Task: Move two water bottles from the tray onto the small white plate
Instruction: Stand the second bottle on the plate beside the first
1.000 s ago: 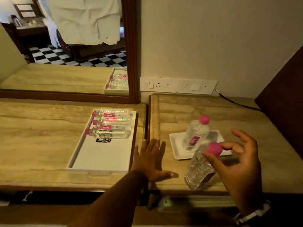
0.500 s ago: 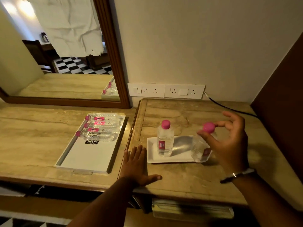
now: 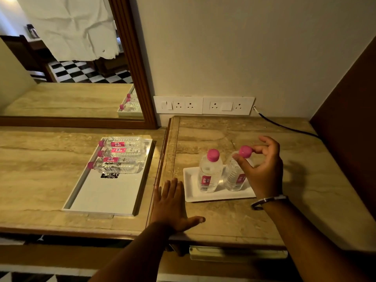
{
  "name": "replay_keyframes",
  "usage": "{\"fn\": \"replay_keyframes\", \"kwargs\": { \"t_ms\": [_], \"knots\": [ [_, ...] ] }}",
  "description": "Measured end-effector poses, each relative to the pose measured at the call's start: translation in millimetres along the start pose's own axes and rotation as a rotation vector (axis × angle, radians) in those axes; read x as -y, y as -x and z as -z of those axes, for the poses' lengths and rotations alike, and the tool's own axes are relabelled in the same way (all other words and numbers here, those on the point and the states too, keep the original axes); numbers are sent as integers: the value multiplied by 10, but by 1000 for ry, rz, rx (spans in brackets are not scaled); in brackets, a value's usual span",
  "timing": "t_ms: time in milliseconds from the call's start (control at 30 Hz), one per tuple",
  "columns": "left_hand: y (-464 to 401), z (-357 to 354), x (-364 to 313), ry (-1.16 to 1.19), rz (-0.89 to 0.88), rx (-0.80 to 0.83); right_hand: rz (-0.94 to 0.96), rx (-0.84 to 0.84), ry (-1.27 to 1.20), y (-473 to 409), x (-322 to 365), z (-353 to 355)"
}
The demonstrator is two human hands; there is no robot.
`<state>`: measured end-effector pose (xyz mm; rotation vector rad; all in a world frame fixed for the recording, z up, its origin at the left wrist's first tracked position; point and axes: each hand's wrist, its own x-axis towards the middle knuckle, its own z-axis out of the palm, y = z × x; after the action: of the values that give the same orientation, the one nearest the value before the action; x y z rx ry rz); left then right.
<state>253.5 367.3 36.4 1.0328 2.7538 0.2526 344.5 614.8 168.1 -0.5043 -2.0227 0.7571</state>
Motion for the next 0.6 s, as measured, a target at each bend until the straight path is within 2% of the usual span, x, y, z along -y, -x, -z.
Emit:
{"fn": "replay_keyframes", "kwargs": {
  "t_ms": [100,233,433,533,600],
  "knots": [
    [-12,0,14,27,-16,-26,-9,65,0,18,-42,-16],
    [59,12,-5,125,-48,-84,-79,240,-89,133,-220,12],
    [-141,174,-298,344,11,-262,-301,548,-118,587,-715,110],
    [-392,219,-511,429,-3,-244,-326,649,-85,708,-850,28],
    [-517,216,-554,433,-26,-223,-314,635,-48,708,-867,-49]
  ]
}}
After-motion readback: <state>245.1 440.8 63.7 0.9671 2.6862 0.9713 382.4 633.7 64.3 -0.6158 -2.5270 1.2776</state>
